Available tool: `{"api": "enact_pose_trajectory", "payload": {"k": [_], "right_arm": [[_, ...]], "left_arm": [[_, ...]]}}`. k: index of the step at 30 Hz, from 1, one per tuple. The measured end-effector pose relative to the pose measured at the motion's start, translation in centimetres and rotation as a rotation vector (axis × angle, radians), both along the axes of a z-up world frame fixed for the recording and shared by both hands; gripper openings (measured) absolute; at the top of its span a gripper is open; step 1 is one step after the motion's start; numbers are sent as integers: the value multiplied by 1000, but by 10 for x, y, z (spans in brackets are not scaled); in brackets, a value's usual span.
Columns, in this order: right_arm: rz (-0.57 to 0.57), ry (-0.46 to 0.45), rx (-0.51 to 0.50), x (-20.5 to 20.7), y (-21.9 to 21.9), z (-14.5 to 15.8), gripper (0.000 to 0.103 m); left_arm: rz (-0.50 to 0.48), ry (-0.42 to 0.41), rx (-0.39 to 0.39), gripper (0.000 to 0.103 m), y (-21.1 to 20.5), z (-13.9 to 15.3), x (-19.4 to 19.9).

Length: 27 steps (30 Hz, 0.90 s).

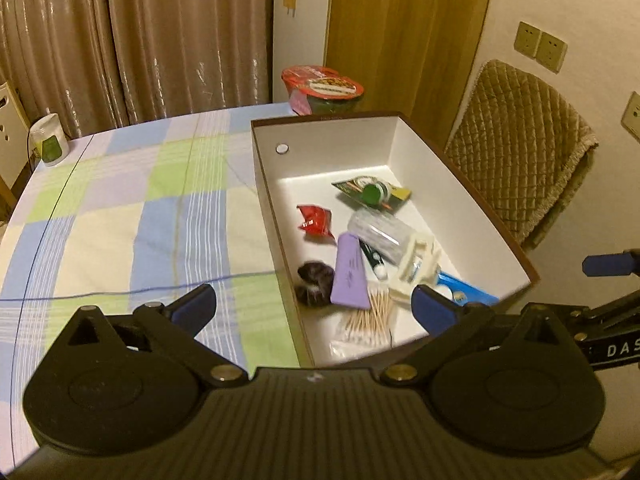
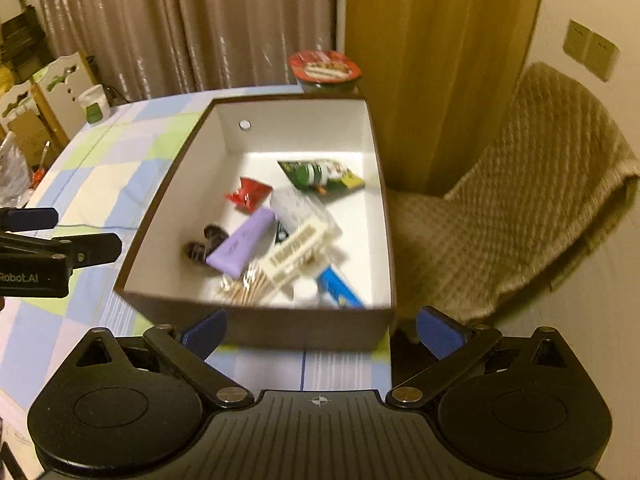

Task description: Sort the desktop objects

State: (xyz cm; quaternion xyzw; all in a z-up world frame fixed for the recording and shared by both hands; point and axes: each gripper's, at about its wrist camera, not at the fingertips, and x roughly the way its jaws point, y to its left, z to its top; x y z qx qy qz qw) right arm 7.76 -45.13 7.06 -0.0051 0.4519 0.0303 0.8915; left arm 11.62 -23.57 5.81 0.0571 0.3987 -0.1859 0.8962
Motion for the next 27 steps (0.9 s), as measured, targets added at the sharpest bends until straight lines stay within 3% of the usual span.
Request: {"api": "enact_pose_trajectory", "payload": {"k": [9,18,27], "right_arm": [[-21,53,-17,-33,12,-8,103],[43,78,-15,-19,6,-12,103],[99,91,-11,3,-12,-15,103]], "left_arm": [[-7,15,36,102,4,-4,-36],[73,79,5,102,-9,-14,-43],[145,86,19,102,-26,-15,-35]]}}
